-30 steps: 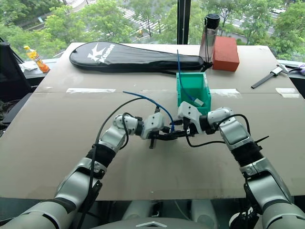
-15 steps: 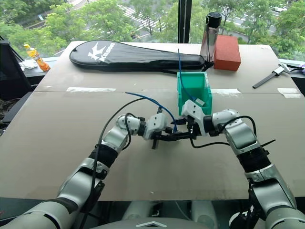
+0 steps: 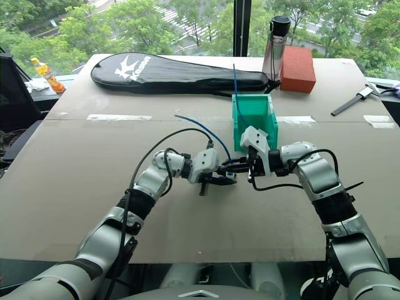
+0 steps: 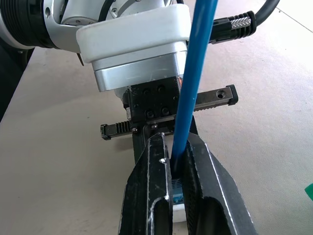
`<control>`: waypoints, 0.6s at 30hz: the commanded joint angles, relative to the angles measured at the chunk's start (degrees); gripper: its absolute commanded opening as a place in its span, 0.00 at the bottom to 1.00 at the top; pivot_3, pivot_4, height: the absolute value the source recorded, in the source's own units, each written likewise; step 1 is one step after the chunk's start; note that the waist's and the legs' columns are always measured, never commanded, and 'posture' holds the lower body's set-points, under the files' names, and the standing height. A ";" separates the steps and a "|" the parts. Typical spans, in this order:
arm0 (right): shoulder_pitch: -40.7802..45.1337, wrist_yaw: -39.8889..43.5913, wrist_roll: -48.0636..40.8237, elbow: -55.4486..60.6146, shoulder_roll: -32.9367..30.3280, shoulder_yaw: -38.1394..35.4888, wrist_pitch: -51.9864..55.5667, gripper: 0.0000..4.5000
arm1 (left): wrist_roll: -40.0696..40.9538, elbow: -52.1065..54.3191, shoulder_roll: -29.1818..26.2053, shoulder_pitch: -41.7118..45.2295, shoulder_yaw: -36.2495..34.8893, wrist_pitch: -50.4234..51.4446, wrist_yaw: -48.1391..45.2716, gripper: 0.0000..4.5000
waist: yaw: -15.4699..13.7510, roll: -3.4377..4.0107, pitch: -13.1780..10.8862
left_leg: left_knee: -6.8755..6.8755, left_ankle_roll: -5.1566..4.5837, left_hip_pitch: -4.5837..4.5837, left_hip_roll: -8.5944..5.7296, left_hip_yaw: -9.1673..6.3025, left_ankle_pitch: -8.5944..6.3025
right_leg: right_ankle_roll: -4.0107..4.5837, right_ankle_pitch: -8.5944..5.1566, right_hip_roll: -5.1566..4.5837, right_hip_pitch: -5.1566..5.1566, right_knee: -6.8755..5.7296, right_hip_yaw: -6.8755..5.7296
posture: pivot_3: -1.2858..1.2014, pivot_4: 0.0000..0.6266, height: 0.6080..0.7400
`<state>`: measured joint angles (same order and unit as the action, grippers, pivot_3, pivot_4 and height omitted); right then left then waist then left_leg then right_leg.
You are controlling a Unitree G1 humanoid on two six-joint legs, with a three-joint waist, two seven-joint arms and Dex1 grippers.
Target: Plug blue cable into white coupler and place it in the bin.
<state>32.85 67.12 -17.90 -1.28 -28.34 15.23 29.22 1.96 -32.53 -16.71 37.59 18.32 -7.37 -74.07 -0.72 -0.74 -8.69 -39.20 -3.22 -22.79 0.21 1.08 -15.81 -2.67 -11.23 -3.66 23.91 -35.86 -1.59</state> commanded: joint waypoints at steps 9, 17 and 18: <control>-4.06 0.88 5.03 -5.17 0.49 6.03 -4.67 0.00 | 0.56 0.49 0.03 0.45 0.00 0.76 -0.17 0.09 | 0.18 0.00 0.08 | 0.00 0.00 0.15 0.04 0.01 0.00 | 0.00 0.00 0.06 -0.07 -0.04 0.02 | 0.52 0.24 1.00; -5.95 -0.06 6.99 -6.70 0.28 6.64 -7.56 0.00 | 0.83 0.18 0.50 0.67 -0.28 1.23 0.11 0.09 | 0.15 0.00 0.12 | 0.00 0.00 0.18 0.04 0.01 0.00 | 0.04 -0.03 0.06 -0.11 -0.04 0.03 | 0.52 0.24 1.00; -6.00 -1.45 7.21 -6.54 0.62 5.81 -8.47 0.00 | 0.90 0.32 0.51 0.61 -0.31 1.30 0.10 0.09 | 0.15 0.00 0.12 | 0.00 0.00 0.18 0.04 0.01 0.00 | 0.06 -0.03 0.06 -0.11 -0.04 0.03 | 0.52 0.24 1.00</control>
<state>30.40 66.94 -15.20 -3.41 -27.72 16.82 19.61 1.88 -32.58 -16.86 37.59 18.33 -6.47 -73.87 -0.57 -0.75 -8.56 -39.20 -3.22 -22.60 0.25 1.09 -15.81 -2.61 -11.26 -3.61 23.79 -35.90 -1.57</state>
